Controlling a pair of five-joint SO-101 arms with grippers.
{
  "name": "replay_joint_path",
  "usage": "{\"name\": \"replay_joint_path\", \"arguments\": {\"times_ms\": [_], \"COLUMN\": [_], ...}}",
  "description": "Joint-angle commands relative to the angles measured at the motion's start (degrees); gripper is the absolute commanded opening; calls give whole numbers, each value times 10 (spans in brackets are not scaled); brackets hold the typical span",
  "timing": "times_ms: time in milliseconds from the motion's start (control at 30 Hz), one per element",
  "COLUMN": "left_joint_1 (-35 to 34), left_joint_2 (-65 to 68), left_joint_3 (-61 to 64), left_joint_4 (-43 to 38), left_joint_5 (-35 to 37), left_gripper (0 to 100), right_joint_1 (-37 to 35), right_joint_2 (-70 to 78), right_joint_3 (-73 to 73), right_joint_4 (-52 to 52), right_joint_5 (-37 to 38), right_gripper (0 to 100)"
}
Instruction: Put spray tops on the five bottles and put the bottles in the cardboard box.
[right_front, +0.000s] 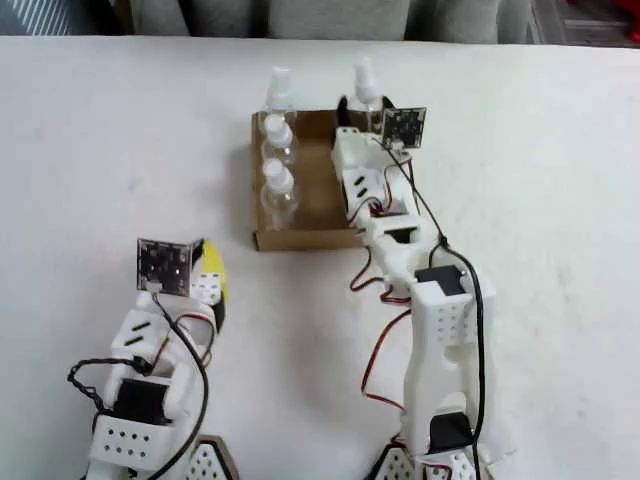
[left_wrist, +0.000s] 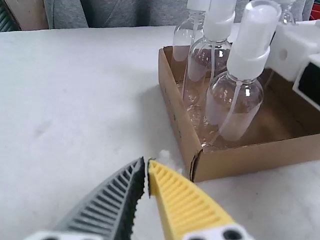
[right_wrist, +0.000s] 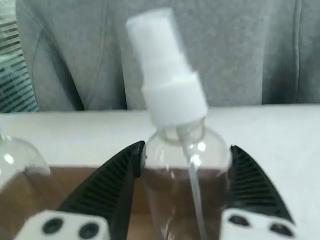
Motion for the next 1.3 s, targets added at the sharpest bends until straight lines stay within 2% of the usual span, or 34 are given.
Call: {"name": "replay_joint_path", "arguments": {"times_ms": [0, 533, 633, 833, 1267], "left_joint_1": [-5, -5, -5, -5, -5], "left_joint_2": [-7, -7, -7, -7, -7], "left_joint_3": [-2, -2, -2, -2, -2], "left_joint_4": [5, 5, 5, 5, 5], "left_joint_5": [-5, -5, -5, -5, -5], "left_gripper": [24, 24, 24, 24, 24], "right_joint_1": [-13, -21, -22, -23, -19], "right_joint_2": [-29, -57, -82, -104, -161], "right_joint_3": [14, 23, 26, 25, 46], "right_joint_4": [7, 8, 49, 116, 116], "right_joint_5": [8, 8, 6, 3, 3], "right_gripper": [268, 272, 273, 377, 380]}}
